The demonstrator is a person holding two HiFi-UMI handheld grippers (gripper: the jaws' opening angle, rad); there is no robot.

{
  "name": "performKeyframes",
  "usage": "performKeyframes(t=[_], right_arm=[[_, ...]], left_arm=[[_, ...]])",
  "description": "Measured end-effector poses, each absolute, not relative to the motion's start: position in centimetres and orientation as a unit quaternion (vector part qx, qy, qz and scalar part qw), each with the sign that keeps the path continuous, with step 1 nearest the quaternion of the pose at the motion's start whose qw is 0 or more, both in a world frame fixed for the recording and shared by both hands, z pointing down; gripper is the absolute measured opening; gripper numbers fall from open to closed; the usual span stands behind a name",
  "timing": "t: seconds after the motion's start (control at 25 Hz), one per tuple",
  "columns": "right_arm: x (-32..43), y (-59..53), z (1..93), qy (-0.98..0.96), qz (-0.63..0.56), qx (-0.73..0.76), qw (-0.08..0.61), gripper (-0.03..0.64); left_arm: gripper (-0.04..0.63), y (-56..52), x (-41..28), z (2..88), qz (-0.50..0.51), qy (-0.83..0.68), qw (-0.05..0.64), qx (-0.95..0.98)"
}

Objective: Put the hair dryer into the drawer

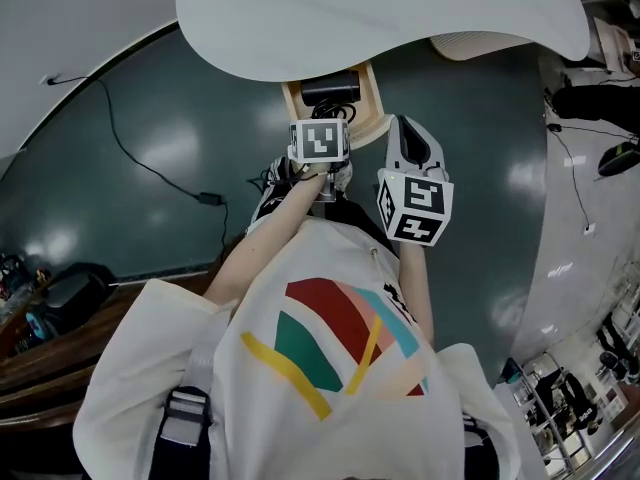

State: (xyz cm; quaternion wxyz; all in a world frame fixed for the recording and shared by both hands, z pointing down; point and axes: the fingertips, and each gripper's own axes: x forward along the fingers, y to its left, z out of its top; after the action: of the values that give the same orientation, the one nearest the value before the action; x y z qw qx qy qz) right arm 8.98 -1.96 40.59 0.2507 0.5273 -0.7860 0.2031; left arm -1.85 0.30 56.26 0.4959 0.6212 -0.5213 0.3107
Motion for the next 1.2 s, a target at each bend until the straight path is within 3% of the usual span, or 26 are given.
performKeyframes(t=[0.68, 1.2], right_arm=[[10.1, -0.9, 41.2, -0.758, 0.215, 0.554, 0.269, 0.011], [11.7, 0.1, 42.4, -0.742, 0.230, 0.560, 0.289, 0.011]], left_arm=[[0.230, -4.2, -1.4, 58.7, 0.342, -0.497, 0.478, 0.638], [0.230, -7.8, -1.1, 59.8, 0.344, -0.489, 0.401, 0.694]])
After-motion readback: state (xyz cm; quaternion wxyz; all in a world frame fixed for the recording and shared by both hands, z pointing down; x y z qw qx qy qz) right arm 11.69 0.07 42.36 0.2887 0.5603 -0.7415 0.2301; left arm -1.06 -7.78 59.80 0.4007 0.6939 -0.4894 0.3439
